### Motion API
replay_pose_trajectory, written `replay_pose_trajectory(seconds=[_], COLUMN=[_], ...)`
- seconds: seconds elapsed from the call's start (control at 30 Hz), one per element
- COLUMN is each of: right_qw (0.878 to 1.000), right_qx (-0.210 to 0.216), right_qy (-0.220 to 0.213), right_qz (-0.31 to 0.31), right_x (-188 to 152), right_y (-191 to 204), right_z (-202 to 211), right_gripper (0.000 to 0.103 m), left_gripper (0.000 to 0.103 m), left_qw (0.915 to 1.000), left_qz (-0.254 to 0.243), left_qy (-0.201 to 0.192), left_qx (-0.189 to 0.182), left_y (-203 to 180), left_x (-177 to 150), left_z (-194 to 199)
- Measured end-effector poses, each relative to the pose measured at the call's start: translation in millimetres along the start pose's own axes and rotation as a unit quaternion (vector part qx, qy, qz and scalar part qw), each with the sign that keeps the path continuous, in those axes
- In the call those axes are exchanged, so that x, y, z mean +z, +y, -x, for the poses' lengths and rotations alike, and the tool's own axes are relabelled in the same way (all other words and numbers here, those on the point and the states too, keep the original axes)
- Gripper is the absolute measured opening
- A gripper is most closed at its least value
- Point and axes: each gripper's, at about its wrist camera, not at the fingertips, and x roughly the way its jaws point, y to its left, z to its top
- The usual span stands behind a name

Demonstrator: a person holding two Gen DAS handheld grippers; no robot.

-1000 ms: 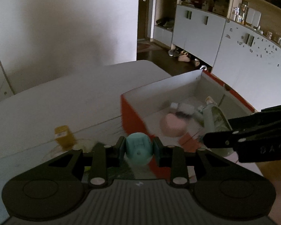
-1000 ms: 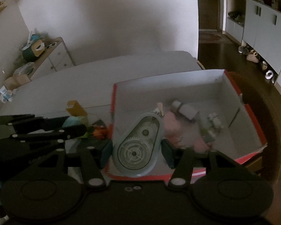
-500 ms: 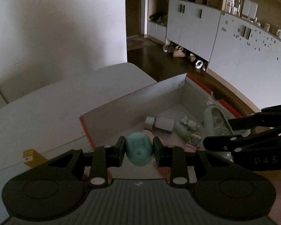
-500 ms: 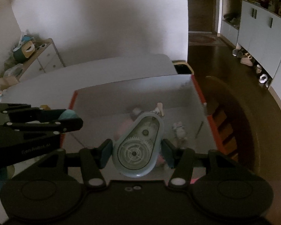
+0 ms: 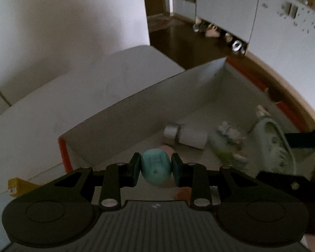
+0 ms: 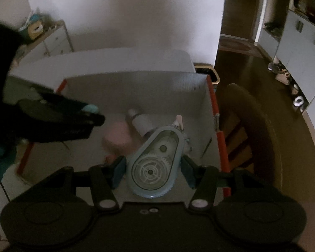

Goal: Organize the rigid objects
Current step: 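Open both grippers to release the soap and tape dispenser into the box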

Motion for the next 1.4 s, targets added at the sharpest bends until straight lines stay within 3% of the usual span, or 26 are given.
replay_pose_trajectory(seconds=[0.27,0.5,0.97,1.4], right_qw=[0.997,0.995,0.995,0.996], right_qx=[-0.010,-0.006,-0.001,-0.005], right_qy=[0.016,0.032,0.044,0.035], right_qz=[0.070,0.093,0.092,0.081], right_x=[2,4,2,1], right_y=[-2,-4,-4,-4], right_z=[-28,-49,-58,-51], right_gripper=[0.056,0.056,0.056,0.064], left_gripper=[0.031,0.031,0.031,0.031], left_qw=[0.9990,0.9974,0.9976,0.9984], left_qz=[-0.008,-0.004,0.009,0.028], left_qy=[0.035,0.058,0.052,0.044], left_qx=[0.028,0.042,0.043,0.021], left_y=[-6,-6,-6,0], left_x=[10,12,9,1], left_z=[-39,-59,-57,-41])
